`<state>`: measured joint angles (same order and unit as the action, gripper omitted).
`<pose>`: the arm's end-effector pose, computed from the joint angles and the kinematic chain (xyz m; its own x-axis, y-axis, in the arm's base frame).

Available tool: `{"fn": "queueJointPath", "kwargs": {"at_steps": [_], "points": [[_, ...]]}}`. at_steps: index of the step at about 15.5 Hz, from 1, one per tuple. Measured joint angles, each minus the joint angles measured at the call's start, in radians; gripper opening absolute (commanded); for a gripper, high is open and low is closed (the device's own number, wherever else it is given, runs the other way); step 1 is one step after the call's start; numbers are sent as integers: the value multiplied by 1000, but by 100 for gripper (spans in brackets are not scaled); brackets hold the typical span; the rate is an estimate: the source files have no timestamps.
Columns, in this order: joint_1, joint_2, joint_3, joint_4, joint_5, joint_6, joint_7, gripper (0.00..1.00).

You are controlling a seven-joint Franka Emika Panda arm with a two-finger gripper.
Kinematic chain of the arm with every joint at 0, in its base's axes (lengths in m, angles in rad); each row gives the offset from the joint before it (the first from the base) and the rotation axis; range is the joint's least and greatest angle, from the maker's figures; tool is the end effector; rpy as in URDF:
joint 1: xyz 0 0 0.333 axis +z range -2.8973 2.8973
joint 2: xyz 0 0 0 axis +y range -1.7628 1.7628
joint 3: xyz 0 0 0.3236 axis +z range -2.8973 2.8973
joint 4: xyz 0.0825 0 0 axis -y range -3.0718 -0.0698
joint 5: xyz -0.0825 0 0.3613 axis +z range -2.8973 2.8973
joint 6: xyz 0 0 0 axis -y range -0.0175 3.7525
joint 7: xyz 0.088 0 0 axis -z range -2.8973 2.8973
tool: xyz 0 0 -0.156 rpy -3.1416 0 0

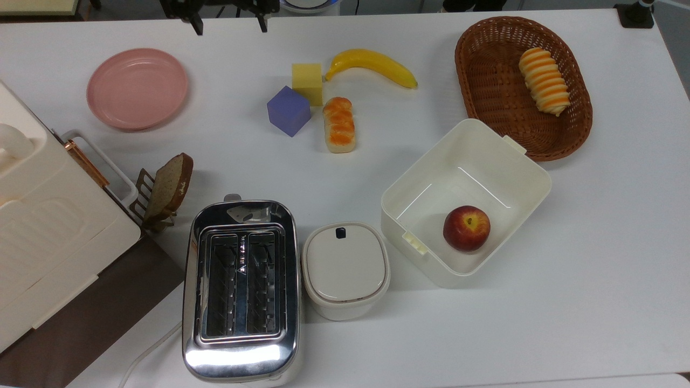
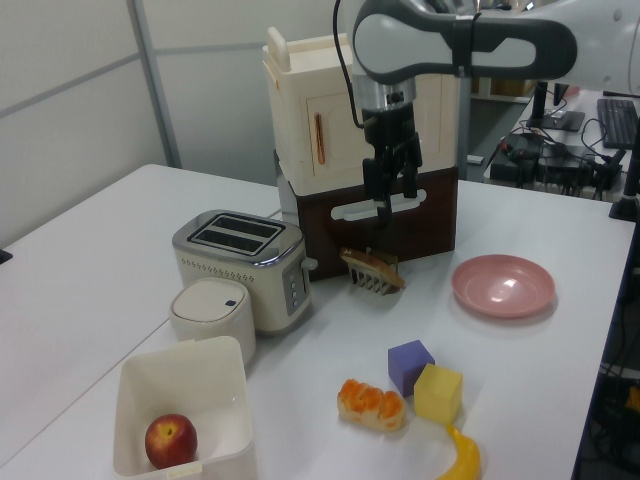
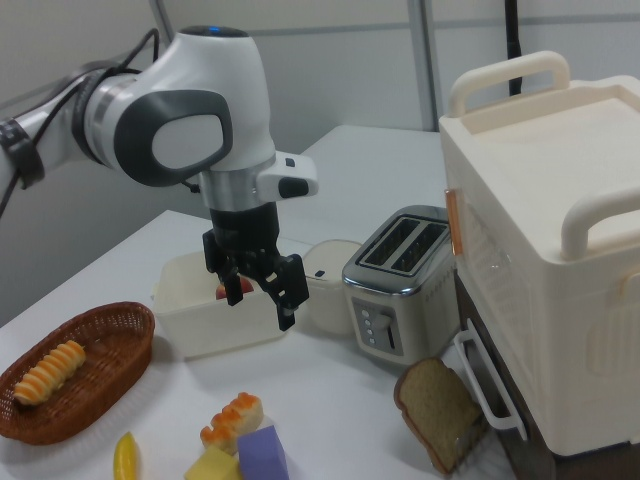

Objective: Put the bread on the table
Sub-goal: 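Open the gripper to release the roll and raise the gripper away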

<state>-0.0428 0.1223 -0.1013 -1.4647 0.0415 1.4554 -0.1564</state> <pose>0.5463 -0.0692 0.5549 0.9921 0.0173 -0.1244 0.0112 -0.9987 -0.0491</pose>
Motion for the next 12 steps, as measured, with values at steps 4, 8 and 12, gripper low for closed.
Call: {"fn": "queueJointPath", "kwargs": {"at_steps": [4, 8, 12], "points": [[-23, -41, 0, -7, 0, 17, 49, 100], [-29, -88, 1, -72, 0, 78, 125, 100], [-20, -113, 4, -128, -17, 113, 167, 100]]}}
